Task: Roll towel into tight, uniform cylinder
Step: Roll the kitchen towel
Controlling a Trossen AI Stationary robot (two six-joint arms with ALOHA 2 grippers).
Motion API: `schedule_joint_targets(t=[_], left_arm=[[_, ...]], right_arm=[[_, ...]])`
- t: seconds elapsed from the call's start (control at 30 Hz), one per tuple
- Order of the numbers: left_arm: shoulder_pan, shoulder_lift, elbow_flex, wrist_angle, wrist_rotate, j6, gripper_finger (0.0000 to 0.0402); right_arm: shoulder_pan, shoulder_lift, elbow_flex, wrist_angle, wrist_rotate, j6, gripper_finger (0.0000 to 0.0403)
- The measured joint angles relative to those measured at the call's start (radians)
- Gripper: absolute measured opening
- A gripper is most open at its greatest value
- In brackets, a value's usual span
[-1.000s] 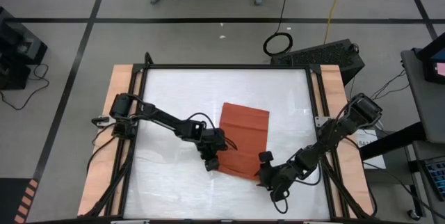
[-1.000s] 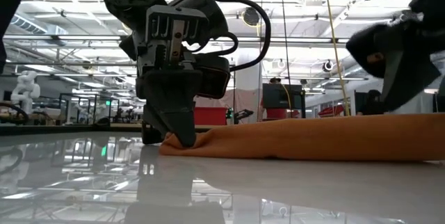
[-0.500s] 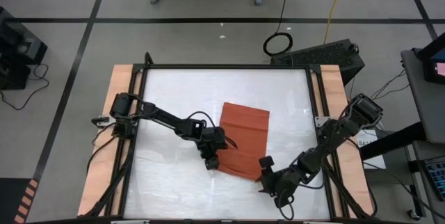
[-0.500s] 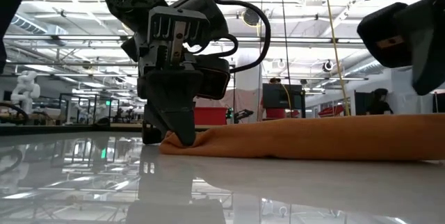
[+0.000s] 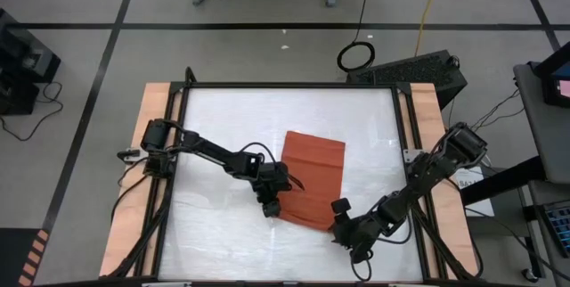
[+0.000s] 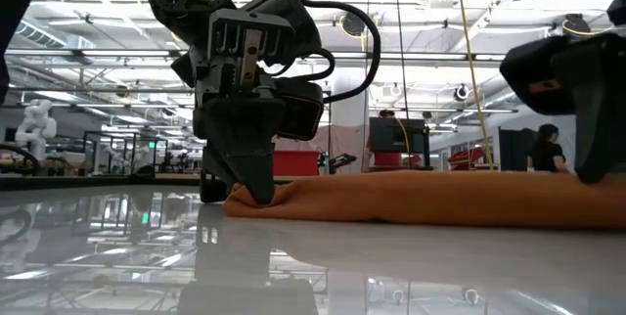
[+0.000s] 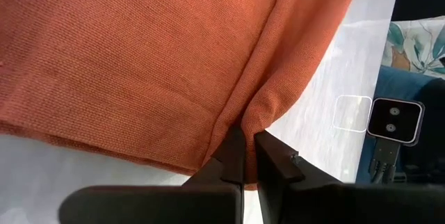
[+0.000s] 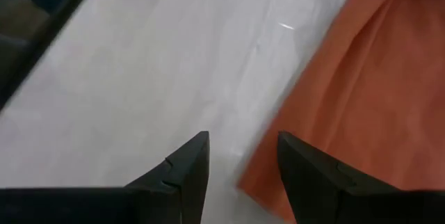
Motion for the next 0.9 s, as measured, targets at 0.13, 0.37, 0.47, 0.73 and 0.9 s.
schedule_joint_targets(t=[0.13,0.37,0.47,0.73,0.9], left_arm=[[0.000,0.000,0.000,0.000,0.002,0.000,0.0016],[-0.001,0.000,0.000,0.001,0.009,0.003,0.0016],[-0.001,0.000,0.000,0.001,0.011,0.003,0.0016],[0.000,-0.002,0.000,0.000,0.037,0.025,0.0016],[-0.001,-0.009,-0.002,0.004,0.050,0.062,0.0016]], right_arm=[[-0.008,0.015,0.000,-0.003,0.000,0.003,0.0160],[-0.023,0.016,0.000,-0.078,0.006,0.030,0.0160],[-0.029,0.016,0.000,-0.089,0.006,0.030,0.0160],[-0.059,0.016,-0.005,-0.103,0.003,0.036,0.0153],[-0.083,0.015,-0.031,-0.091,-0.001,0.095,0.0104]])
